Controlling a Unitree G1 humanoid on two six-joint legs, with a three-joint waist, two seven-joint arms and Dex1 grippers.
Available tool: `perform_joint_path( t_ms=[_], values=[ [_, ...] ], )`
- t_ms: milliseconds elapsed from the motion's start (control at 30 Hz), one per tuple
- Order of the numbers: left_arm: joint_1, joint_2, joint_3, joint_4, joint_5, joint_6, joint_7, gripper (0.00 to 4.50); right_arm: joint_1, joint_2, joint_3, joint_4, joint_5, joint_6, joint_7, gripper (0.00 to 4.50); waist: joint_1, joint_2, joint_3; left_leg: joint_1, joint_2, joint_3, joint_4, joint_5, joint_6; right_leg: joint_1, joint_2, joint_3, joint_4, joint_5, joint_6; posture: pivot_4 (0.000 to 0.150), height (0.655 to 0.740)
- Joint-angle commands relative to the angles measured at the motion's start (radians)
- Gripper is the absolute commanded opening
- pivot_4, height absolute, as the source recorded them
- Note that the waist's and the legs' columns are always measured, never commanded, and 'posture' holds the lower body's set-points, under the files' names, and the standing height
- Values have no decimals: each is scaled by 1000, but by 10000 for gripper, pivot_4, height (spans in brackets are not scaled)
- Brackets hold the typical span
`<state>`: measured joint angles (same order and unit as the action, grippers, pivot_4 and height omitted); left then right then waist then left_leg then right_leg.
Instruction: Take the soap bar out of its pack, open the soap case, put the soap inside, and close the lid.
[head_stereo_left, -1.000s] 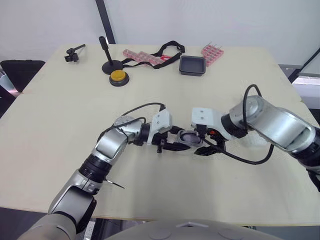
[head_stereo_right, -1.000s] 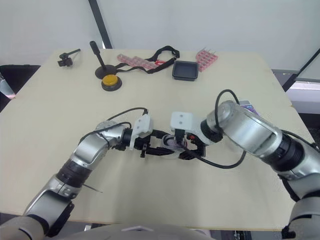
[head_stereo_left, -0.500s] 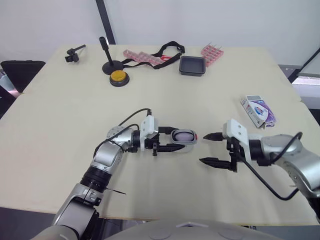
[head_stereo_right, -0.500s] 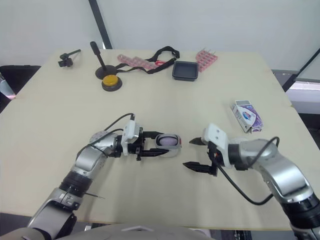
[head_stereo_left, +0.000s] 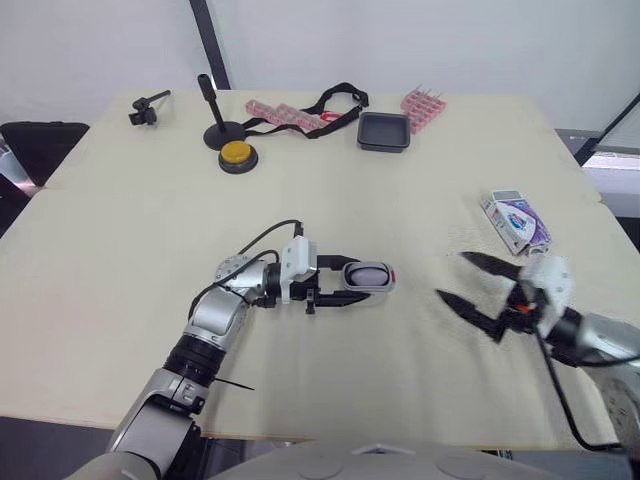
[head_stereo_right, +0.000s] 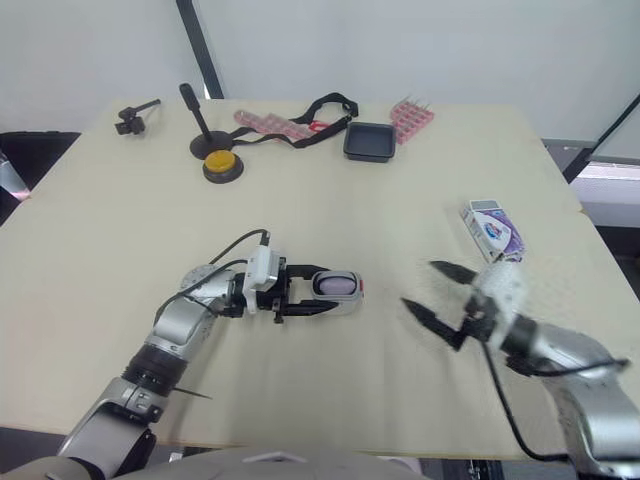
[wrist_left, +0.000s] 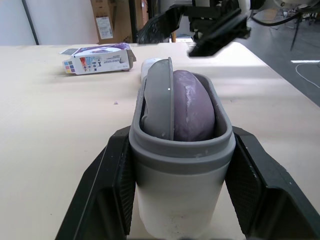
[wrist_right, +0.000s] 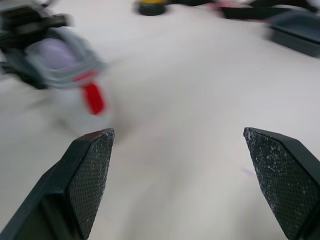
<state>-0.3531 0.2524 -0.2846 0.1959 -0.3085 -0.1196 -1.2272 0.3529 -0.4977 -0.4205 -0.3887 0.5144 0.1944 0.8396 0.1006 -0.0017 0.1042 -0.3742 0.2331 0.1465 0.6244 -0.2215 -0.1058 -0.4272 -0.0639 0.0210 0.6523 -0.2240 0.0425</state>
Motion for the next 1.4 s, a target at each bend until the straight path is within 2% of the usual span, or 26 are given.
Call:
perform_joint_path(
  t_ms=[33, 167, 400, 467, 533, 767, 867, 1000, 1167, 1400],
  values=[
    [-11, 2, 17, -4, 1, -7, 14, 19674, 60, 32, -176, 66, 36, -93, -42, 44533, -4, 0, 0, 0, 0, 0, 0, 0, 0, 0, 0, 0, 0, 0, 0, 1500, 7291],
    [-17, 2, 16, -7, -5, 3, 14, 19674, 131, 99, -298, 158, 79, -130, -90, 44533, -9, 1, 0, 0, 0, 0, 0, 0, 0, 0, 0, 0, -1, 0, 0, 1500, 7291],
    [-19, 12, 9, -22, -15, 37, -6, 19674, 178, 78, -278, 211, 38, -162, -65, 44533, -30, 4, -2, 1, 0, 0, 0, 0, 0, 0, 0, 0, -1, 0, 0, 1500, 7291],
    [-23, 16, 8, -23, -15, 40, -13, 19674, 191, 14, -257, 222, -11, -176, -18, 44533, -29, 5, -3, 1, -1, 0, 0, 0, 0, 0, -1, 0, -1, 0, 0, 1500, 7291],
    [-26, 18, 8, -25, -17, 50, -17, 19674, 189, -118, -238, 247, -64, -162, 58, 44533, -31, 7, -4, 1, -1, 0, 0, 0, 0, 1, -1, 0, -2, 0, 0, 1500, 7291],
    [-28, 14, 5, -40, -19, 74, -19, 19674, 122, -471, -153, 345, -126, -100, 290, 44533, -27, 7, -4, 1, -2, 0, 0, -1, 2, 2, -1, 0, -2, 0, 0, 1500, 7291],
    [-28, 13, 4, -43, -21, 82, -22, 19674, 5, -626, -62, 361, -132, -52, 400, 44533, -25, 6, -3, 0, -2, 0, 0, -1, 4, 2, -1, 0, -3, 0, 0, 1500, 7291],
    [-27, 13, -4, -47, -20, 83, -36, 19674, -238, -738, 124, 414, -191, -72, 491, 44533, -32, 8, -4, 1, -2, 1, 3, -3, 7, 2, -1, 1, -2, 0, 0, 1500, 7291],
    [-28, 7, -4, -51, -16, 82, -31, 19674, -539, -727, 352, 540, -310, -138, 572, 44533, -24, 8, -4, 1, -1, 0, 6, -3, 11, 1, -2, -2, 0, 0, 0, 1500, 7291],
    [-21, 9, 0, -66, -18, 94, -18, 19674, -738, -677, 532, 664, -419, -230, 669, 44533, -21, 7, -4, -2, -1, 1, 13, -6, 17, -3, -3, -4, 3, 0, -1, 1500, 7291]
  ],
)
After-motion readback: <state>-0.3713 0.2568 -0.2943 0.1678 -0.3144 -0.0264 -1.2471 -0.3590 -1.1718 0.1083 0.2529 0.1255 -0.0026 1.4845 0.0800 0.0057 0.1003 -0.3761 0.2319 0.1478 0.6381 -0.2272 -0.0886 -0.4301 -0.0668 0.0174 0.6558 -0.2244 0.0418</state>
